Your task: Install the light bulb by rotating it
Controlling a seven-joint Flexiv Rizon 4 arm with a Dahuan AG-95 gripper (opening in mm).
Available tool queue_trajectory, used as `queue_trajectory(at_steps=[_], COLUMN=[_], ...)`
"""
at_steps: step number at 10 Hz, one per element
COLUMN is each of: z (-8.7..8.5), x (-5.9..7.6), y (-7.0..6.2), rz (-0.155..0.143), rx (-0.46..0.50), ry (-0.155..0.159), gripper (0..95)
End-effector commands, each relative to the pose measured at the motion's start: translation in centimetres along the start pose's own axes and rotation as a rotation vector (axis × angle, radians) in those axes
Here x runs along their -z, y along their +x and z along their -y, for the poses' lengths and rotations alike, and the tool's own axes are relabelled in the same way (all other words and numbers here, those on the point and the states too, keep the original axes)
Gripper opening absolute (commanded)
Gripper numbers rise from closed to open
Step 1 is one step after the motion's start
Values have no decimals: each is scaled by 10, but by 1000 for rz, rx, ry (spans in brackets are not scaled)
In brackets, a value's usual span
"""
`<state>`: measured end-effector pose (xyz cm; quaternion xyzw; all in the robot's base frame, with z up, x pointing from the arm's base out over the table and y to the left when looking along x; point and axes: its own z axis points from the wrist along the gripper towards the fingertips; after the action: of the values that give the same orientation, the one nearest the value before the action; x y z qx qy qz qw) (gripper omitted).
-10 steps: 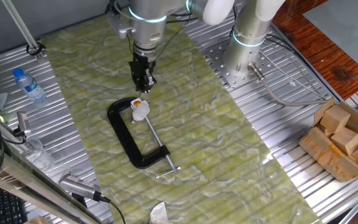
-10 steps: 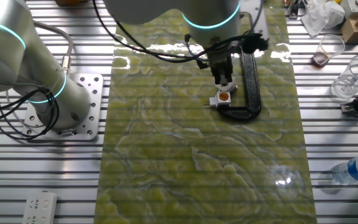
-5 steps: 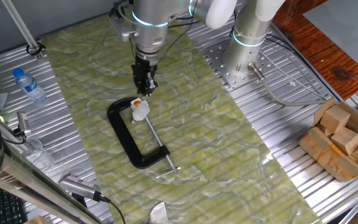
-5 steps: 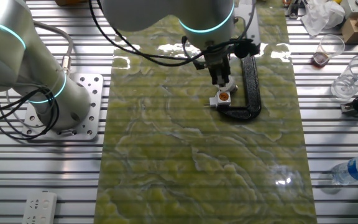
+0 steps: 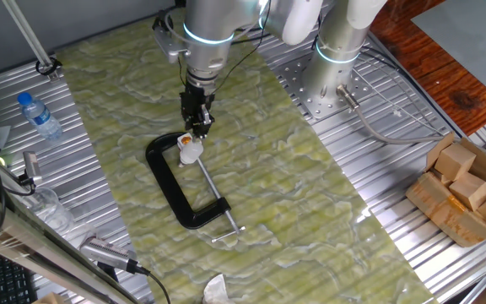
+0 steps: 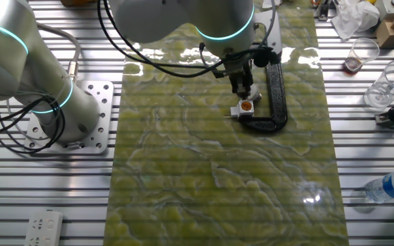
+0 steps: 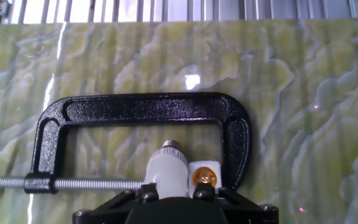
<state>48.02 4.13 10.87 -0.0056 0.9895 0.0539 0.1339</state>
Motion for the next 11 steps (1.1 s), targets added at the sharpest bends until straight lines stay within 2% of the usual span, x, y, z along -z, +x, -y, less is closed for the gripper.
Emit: queue_trajectory(at_steps=[1,6,7,11], z=[0,-8,-8,-7], x=[-6,-18,-20,-25], y=[-1,-8,-7,-7], rz=[7,16,20,29], rx=[-15,-43,-38,-31], ry=[5,12,12,15], gripper=[380,380,570,570])
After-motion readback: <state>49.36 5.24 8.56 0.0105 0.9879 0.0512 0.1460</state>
